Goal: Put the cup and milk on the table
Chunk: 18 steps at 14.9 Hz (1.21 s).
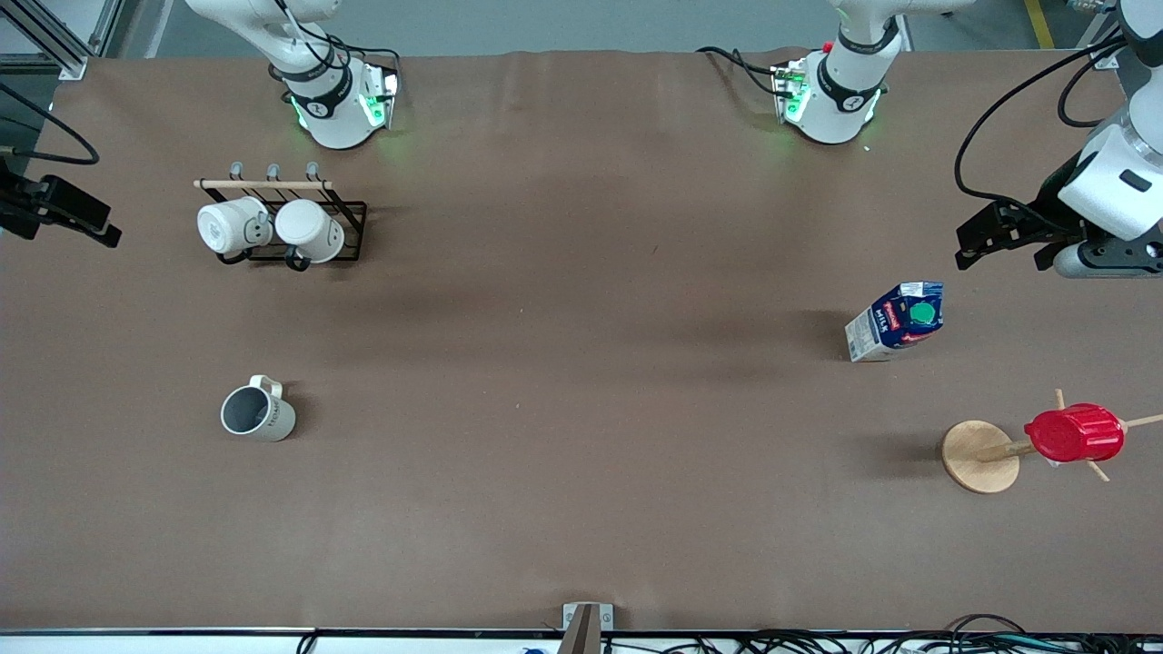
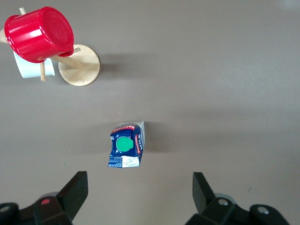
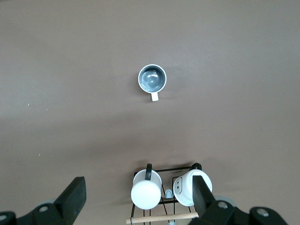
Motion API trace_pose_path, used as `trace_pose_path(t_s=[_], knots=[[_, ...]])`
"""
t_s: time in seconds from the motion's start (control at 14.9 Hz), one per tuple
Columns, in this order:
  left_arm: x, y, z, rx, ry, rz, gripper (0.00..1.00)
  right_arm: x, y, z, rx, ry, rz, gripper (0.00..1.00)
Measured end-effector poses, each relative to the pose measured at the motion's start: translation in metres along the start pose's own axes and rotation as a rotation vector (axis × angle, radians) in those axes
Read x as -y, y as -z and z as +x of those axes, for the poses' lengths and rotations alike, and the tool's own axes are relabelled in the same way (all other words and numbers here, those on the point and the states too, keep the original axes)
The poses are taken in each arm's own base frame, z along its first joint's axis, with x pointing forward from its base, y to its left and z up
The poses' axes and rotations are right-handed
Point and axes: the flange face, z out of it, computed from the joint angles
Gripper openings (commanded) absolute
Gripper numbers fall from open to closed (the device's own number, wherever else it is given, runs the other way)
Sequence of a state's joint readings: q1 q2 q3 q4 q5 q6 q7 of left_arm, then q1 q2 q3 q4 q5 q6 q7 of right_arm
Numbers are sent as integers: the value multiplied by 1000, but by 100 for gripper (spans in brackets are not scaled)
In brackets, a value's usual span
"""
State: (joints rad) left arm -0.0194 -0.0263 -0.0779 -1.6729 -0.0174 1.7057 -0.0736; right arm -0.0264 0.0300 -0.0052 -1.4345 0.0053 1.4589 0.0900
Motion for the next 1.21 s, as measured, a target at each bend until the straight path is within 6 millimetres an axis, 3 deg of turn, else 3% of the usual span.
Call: trace_pose_path(t_s=[0.74, 0.94, 1.21], knots=[[0, 1, 2, -4, 0, -1, 100, 0, -5, 4, -6, 20, 0, 100], [1, 1, 2, -3, 1, 1, 100, -4, -45, 36, -29, 69, 0, 100], [1, -11, 6, 17, 2, 2, 100, -23, -146, 96, -28, 112, -7, 100]])
